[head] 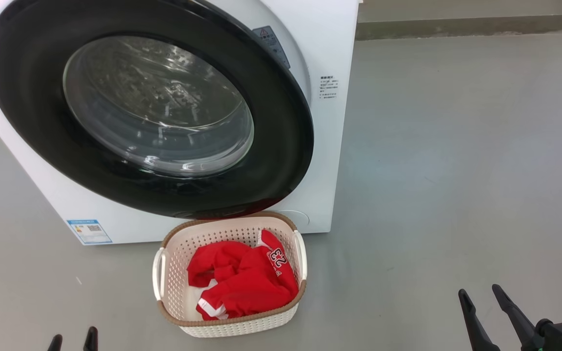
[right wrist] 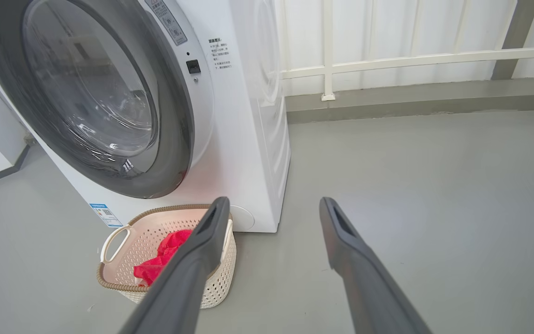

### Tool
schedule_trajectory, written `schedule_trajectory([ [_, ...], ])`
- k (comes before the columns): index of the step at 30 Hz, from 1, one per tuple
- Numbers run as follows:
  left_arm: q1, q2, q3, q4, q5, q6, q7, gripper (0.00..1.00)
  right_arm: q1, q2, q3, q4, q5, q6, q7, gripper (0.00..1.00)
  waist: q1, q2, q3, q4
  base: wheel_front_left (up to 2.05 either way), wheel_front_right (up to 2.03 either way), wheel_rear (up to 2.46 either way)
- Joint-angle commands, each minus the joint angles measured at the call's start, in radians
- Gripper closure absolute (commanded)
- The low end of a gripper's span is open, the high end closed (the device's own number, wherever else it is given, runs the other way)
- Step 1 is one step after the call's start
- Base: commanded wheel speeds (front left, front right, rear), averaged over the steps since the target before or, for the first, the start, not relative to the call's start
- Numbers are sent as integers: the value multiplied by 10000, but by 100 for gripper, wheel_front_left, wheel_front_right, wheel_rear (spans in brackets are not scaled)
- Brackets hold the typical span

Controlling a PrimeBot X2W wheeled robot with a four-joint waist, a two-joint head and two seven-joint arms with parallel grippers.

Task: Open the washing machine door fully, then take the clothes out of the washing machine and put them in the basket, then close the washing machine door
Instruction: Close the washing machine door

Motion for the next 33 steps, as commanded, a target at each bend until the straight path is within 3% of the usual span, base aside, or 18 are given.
schedule_trajectory([
  [1,-161,121,463,-271,158,-63,-121,0,-100,-182,136,-260,46,48,-65,0,0,0,-4,12,0,0,0],
  [9,133,-992,1180,-656,2067,-63,-121,0,-50,-154,81,-292,35,48,-65,0,0,0,18,73,0,0,0],
  [21,74,-1298,1177,-755,2456,-63,-122,0,-116,-126,64,-341,38,48,-65,0,0,0,113,185,0,0,0],
  [22,67,-1308,1136,-763,2470,-63,-122,0,-126,-109,75,-363,61,48,-65,17,0,0,123,229,0,0,0],
  [23,62,-1317,1099,-765,2478,-63,-122,0,-143,-100,114,-396,86,48,-65,55,0,0,134,267,0,0,0],
  [25,42,-1328,981,-767,2525,-63,-122,0,-185,-80,174,-461,133,48,-65,100,0,0,156,381,0,0,0],
  [33,-127,-1448,636,-888,2688,-63,-122,0,-1020,-94,786,-746,333,48,-65,100,0,0,300,998,0,0,0],
])
